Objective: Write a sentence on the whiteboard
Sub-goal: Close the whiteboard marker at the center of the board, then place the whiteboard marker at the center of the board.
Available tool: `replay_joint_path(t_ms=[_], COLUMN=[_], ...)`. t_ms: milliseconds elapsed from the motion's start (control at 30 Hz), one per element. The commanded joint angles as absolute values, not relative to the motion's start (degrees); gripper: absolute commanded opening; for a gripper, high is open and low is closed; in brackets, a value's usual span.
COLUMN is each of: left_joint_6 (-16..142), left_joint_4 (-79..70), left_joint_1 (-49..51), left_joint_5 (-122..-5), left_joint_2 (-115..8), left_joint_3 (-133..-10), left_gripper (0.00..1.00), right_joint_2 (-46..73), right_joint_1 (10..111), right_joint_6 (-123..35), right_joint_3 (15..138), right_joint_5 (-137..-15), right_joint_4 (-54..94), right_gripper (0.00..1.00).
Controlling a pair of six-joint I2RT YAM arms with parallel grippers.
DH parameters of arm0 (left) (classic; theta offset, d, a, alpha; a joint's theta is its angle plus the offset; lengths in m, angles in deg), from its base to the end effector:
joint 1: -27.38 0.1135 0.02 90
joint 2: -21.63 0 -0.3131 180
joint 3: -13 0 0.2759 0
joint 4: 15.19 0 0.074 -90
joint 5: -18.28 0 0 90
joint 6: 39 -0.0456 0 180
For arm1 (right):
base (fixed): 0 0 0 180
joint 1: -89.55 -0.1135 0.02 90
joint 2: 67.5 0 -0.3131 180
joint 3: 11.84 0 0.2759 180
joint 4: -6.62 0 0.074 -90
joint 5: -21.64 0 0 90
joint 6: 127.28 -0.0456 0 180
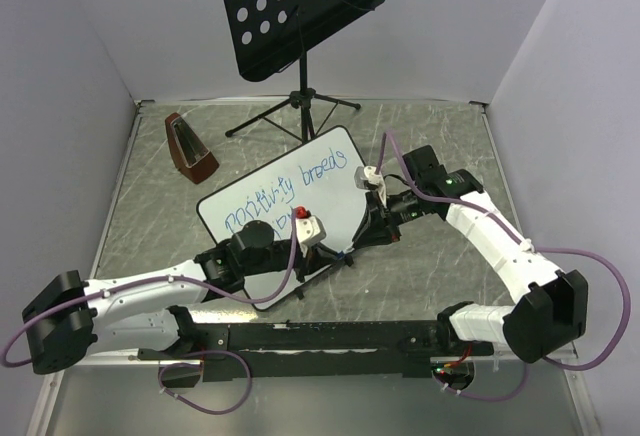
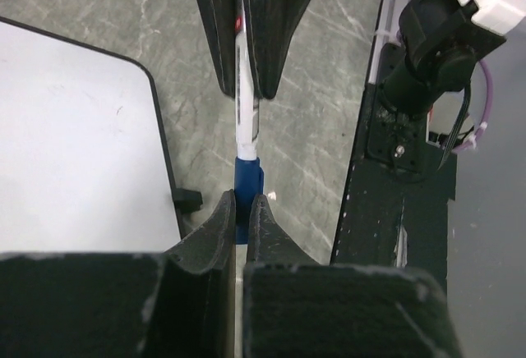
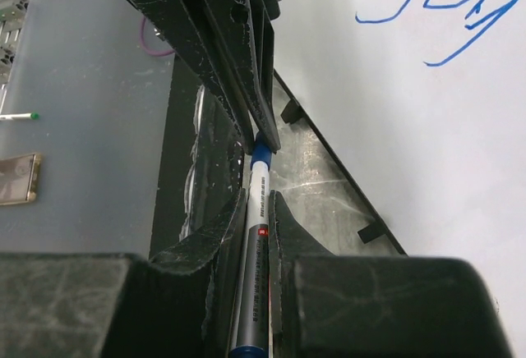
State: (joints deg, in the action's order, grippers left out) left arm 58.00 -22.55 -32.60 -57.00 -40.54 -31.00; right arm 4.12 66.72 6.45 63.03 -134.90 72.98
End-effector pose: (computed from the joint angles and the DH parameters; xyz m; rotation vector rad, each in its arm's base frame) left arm 0.1160 -0.2240 0.2822 1.0132 1.5850 -1.0552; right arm 0.2035 0.1311 0.3441 -1.4764 1.6286 1.3071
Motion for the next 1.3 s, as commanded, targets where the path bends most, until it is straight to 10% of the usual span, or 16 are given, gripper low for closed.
replay_joint_path(t_ms=[0, 967, 1267], left_joint_6=[61.10, 65.94, 68.04], left_joint_4=[-35.13, -40.17, -15.14], left_joint_1=[-32.47, -27.20, -25.18], left_joint_5=[-56.60, -50.54, -61.84], left_joint_2=[-40.95, -44.31, -27.17], left_joint_3=[-32.70, -42.12, -39.29], left_gripper=[0.01, 0.02, 0.94], right_joint_2=[4.83, 10.99, 7.39], right_joint_1=[65.91, 64.57, 77.50], right_joint_6=[6.84, 5.61, 7.29], right_joint_3=[62.42, 62.07, 60.59], right_joint_5=[-137.53, -135.07, -123.93], right_joint_4=[70.77, 71.64, 79.47], right_gripper=[0.00, 0.00, 0.00])
